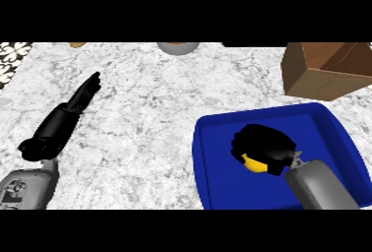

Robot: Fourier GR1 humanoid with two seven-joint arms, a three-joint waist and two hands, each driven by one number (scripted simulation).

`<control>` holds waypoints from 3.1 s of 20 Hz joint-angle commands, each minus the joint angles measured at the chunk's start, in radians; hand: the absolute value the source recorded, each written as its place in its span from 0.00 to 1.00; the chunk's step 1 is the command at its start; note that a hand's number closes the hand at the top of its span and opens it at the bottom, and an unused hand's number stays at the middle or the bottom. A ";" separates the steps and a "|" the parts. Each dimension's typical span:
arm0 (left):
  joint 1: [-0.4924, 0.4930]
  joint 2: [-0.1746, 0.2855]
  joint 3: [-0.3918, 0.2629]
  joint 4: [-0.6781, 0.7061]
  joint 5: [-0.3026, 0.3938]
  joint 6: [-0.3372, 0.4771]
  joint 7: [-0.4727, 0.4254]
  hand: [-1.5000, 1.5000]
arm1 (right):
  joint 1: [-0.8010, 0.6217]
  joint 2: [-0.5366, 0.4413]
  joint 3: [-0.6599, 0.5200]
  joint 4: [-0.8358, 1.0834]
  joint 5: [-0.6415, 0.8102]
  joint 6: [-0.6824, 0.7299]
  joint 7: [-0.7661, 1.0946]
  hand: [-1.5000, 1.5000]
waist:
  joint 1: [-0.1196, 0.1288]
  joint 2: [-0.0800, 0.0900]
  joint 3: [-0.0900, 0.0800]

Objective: Pick the lemon from the tray and place it in the cardboard box

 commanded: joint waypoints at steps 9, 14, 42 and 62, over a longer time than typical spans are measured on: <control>-0.016 -0.005 0.014 0.014 0.001 -0.027 0.006 0.50 | 0.070 -0.059 -0.206 -0.442 -0.278 0.132 -0.102 1.00 | -0.005 0.002 0.003; 0.015 -0.021 0.004 0.003 -0.028 -0.001 -0.011 0.50 | 0.011 -0.027 -0.396 -0.538 -0.466 0.295 0.102 1.00 | -0.006 0.001 0.002; -0.068 -0.063 -0.022 0.044 -0.062 -0.015 -0.028 0.50 | -0.625 -0.365 -0.507 0.688 -0.261 0.214 0.114 1.00 | 0.053 0.028 0.004; -0.053 -0.052 -0.013 0.021 -0.045 -0.042 -0.014 0.50 | -0.808 -0.360 -0.769 1.145 -0.586 0.417 -0.121 0.00 | 0.070 0.027 0.010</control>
